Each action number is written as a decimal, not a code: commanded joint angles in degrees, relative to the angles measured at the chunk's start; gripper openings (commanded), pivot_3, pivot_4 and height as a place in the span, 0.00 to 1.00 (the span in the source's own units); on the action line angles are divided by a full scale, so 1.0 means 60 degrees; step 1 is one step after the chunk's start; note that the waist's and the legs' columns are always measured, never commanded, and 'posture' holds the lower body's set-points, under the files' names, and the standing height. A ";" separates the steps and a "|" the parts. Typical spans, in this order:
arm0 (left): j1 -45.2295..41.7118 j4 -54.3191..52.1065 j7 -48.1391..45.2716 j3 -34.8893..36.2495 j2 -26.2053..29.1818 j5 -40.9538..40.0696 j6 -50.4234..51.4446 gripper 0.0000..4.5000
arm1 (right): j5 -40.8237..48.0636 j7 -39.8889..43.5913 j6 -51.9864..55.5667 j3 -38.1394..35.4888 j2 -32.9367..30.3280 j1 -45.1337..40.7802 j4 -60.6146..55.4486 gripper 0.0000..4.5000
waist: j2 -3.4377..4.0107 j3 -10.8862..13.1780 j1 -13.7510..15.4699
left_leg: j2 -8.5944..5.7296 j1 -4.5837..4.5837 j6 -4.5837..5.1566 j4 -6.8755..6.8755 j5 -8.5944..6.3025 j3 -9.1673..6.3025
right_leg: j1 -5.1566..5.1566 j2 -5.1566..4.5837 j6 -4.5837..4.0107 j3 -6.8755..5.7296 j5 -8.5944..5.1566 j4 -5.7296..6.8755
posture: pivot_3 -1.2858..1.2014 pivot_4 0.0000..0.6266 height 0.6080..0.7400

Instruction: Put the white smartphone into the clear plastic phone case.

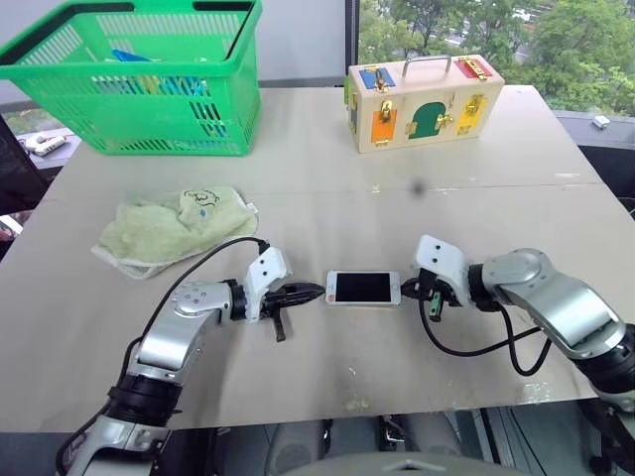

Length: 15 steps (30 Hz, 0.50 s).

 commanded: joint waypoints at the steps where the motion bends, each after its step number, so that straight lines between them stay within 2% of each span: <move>1: 0.0106 -0.0288 -0.0141 -0.0483 -0.0235 -0.0002 0.0069 0.00 | 0.0302 0.0503 -0.0465 0.0464 0.0535 -0.0192 -0.0157 0.01 | -0.0002 -0.0002 -0.0004 | 0.0001 0.0005 0.0000 0.0000 0.0000 0.0000 | 0.0005 0.0000 0.0000 0.0000 0.0000 0.0000 | 0.52 0.24 1.00; 7: 0.0125 -0.0535 0.0041 -0.0410 -0.0415 -0.0141 0.0287 0.00 | -0.0159 0.0584 -0.1183 0.0273 0.0673 -0.0288 0.0619 0.01 | -0.0006 -0.0009 -0.0013 | 0.0003 0.0022 0.0000 0.0000 0.0000 0.0001 | 0.0017 0.0000 -0.0001 0.0002 0.0000 0.0002 | 0.52 0.24 1.00; 15: -0.0277 -0.0729 0.0357 -0.0592 -0.1224 -0.0168 0.0692 0.00 | -0.0585 0.1245 -0.2138 -0.0194 0.0243 -0.0889 0.1867 0.01 | -0.0007 -0.0008 0.0048 | -0.0018 0.0011 0.0003 0.0010 0.0001 0.0009 | 0.0019 0.0001 0.0003 0.0002 0.0002 0.0000 | 0.52 0.24 1.00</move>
